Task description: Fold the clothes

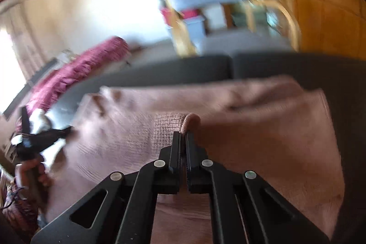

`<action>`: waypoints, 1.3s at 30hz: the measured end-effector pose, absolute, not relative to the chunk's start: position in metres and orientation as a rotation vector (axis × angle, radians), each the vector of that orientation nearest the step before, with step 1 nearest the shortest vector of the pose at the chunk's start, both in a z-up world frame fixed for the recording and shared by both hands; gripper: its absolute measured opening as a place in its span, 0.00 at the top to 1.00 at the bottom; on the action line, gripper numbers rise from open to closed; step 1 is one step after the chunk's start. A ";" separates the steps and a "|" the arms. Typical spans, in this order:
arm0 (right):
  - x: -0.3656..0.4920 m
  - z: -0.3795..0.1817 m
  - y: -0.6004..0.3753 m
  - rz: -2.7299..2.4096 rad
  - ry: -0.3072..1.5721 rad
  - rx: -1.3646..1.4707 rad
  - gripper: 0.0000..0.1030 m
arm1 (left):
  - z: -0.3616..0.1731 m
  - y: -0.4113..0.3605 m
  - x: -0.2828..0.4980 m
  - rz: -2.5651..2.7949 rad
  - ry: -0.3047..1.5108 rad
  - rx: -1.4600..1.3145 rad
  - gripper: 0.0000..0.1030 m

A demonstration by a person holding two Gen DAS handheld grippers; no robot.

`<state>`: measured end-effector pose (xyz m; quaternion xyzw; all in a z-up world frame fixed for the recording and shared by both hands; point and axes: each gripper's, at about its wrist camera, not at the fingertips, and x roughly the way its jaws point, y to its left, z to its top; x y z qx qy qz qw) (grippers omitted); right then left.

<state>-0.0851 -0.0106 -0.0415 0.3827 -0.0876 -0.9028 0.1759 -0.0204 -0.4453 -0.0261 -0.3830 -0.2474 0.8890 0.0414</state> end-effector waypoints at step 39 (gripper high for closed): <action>-0.091 -0.066 -0.020 -2.439 -0.359 1.110 0.47 | -0.020 -0.397 -0.133 2.729 0.090 -1.289 0.65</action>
